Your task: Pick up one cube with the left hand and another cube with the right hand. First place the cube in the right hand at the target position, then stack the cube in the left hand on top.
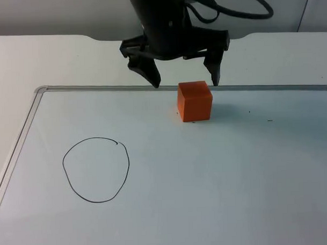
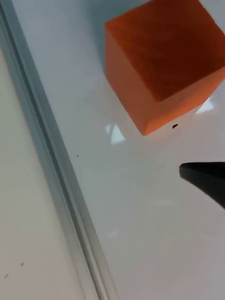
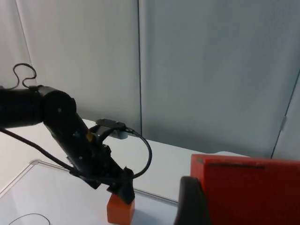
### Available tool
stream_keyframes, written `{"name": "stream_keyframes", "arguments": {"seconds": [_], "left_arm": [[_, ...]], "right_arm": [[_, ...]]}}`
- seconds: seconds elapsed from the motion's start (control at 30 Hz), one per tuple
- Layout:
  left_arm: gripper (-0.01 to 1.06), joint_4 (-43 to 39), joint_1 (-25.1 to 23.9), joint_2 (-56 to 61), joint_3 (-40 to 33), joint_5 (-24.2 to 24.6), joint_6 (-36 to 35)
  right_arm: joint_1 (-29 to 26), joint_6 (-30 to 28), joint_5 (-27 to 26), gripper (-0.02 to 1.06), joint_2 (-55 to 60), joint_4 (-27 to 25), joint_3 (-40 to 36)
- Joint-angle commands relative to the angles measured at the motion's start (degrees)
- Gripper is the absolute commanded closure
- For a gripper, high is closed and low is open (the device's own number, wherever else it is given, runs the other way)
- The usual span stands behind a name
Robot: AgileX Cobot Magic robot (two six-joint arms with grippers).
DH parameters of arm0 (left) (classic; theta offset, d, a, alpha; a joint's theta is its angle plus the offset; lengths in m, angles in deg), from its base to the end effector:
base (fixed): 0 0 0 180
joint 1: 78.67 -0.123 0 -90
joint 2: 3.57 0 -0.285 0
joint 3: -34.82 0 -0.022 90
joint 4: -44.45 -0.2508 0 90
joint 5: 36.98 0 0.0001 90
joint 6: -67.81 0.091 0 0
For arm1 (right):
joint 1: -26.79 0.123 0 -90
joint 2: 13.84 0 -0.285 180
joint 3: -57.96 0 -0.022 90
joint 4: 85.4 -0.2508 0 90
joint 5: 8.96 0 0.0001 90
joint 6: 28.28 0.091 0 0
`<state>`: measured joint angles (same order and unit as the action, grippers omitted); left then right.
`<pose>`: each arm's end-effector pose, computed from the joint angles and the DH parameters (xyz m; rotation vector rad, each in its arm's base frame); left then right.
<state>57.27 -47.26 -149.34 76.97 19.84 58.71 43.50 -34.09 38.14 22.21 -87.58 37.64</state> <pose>0.4310 -0.2830 0.1617 0.4258 2.8280 -0.4509 0.0516 0.0181 0.4267 -0.3498 1.7749 0.1790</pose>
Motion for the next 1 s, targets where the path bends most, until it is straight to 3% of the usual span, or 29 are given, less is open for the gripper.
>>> {"name": "stream_keyframes", "arguments": {"seconds": [0.0, 0.53, 0.97], "left_arm": [[0.00, -0.1, 0.4, -0.4, 0.5, -1.3, -2.9], [0.00, 0.7, 0.9, -3.7, 0.5, -6.6, -9.1], [0.01, -0.4, 1.0, -6.1, 0.7, -8.1, -8.9]], "right_arm": [[-0.2, -0.6, -0.4, 1.05, 0.1, -1.0, -0.3], [-0.2, -0.6, 0.2, 1.05, 0.1, -1.0, -0.3], [-0.2, -0.8, 0.2, 1.05, 0.1, -1.0, -0.3]]}}
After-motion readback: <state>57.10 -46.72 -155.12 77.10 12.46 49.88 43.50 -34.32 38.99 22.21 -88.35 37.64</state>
